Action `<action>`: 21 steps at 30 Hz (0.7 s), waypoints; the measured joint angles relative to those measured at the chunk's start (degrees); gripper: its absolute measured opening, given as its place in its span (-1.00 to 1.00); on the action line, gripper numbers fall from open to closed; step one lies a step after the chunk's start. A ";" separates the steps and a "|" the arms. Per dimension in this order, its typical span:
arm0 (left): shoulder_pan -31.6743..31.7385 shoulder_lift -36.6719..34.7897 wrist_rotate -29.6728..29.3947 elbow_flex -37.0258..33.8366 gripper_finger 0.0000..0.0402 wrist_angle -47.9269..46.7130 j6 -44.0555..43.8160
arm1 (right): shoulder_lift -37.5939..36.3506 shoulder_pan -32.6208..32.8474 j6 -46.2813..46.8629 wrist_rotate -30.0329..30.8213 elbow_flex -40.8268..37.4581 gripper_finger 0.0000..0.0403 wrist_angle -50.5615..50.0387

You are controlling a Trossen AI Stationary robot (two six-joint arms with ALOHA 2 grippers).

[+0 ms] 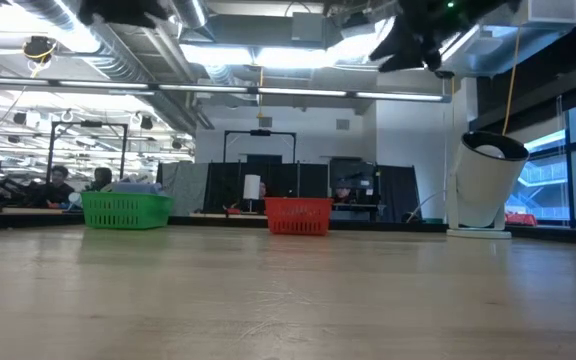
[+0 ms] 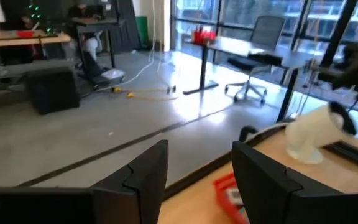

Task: Pick & Place Office items
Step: Return to Home Position

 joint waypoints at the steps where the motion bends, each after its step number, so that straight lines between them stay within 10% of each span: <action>1: 0.01 -0.97 -0.41 0.00 -0.14 -1.89 -0.44 | -0.71 0.00 0.36 0.03 0.00 0.28 -2.10; 10: 0.07 -15.77 -4.99 -0.02 -0.14 -18.26 -9.63 | -3.15 -0.66 5.86 2.16 0.00 0.28 -14.14; 21: 0.07 -29.77 -4.39 -15.61 -0.14 -11.07 -12.39 | -3.15 -0.63 5.73 2.16 -0.01 0.28 -15.49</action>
